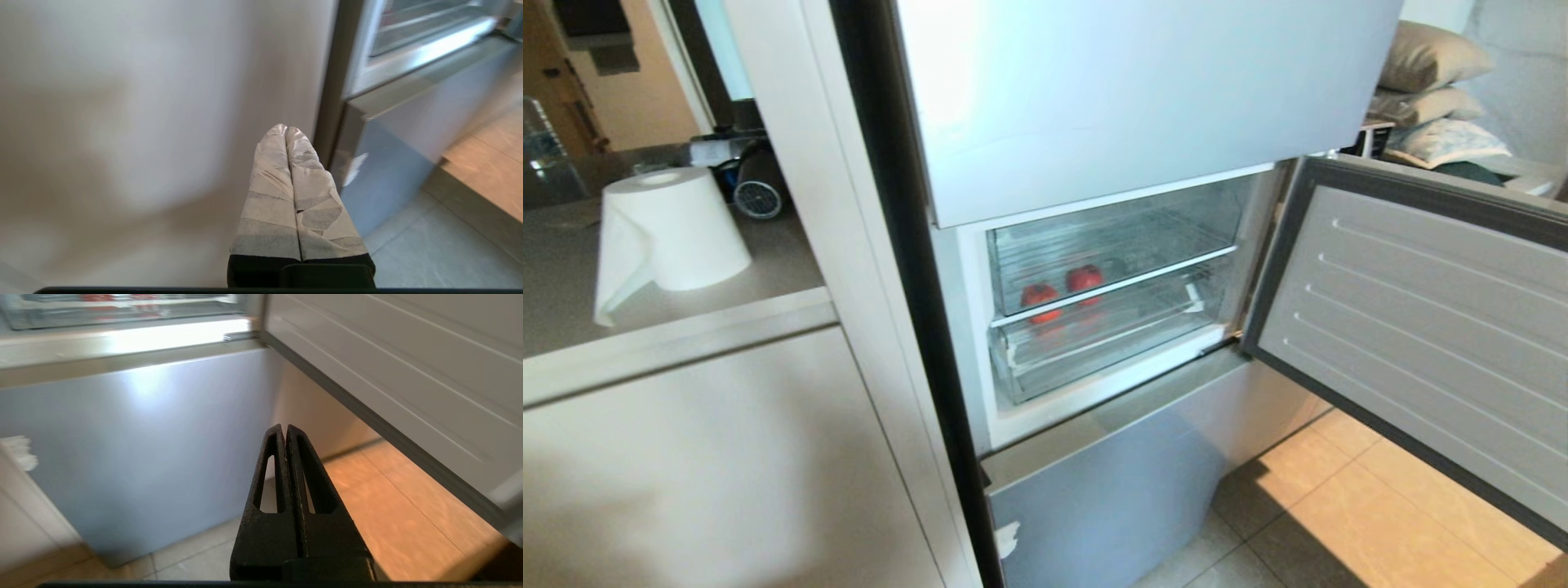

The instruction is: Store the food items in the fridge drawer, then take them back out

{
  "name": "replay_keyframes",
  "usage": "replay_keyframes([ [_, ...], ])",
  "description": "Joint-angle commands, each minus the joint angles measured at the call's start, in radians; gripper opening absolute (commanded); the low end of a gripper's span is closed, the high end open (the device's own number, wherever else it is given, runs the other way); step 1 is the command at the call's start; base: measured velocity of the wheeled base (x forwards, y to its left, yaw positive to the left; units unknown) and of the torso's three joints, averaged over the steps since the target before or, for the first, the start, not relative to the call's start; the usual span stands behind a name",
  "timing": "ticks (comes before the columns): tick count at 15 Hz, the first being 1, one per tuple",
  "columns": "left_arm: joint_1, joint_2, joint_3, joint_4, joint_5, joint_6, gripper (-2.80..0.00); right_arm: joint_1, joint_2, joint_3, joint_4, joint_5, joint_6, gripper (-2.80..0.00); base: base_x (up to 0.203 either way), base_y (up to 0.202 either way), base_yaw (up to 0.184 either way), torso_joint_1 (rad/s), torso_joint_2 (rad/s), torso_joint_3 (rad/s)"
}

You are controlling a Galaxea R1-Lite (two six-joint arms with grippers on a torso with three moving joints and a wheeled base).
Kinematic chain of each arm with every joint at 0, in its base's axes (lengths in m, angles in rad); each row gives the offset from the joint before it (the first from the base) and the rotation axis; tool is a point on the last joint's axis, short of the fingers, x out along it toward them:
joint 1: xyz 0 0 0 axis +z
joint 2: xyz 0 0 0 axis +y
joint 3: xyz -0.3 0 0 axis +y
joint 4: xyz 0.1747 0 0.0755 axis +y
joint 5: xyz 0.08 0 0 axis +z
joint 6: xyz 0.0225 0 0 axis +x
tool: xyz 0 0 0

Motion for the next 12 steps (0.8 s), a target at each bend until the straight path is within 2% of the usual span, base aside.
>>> replay_keyframes([
  [1, 0.000, 0.000, 0.000, 0.001, 0.000, 0.000, -2.80, 0.000, 0.002, 0.000, 0.000, 0.001, -0.001, -2.80, -0.001, 0.004, -0.178, 0.001, 0.00, 0.004],
  [8, 0.000, 0.000, 0.000, 0.000, 0.000, 0.000, -2.80, 0.001, 0.002, -0.001, 0.002, -0.002, 0.024, -2.80, -0.001, 0.007, -0.175, 0.002, 0.00, 0.002],
  [10, 0.000, 0.000, 0.000, 0.001, 0.000, 0.000, -2.80, -0.004, 0.047, -0.009, -0.032, -0.002, 0.100, -2.80, -0.001, 0.003, -0.121, -0.003, 0.00, 0.004],
  [12, 0.000, 0.000, 0.000, -0.001, 0.000, 0.000, -2.80, -0.018, 0.180, -0.074, -0.175, -0.021, 0.282, -2.80, 0.000, 0.000, 0.000, 0.000, 0.00, 0.000],
])
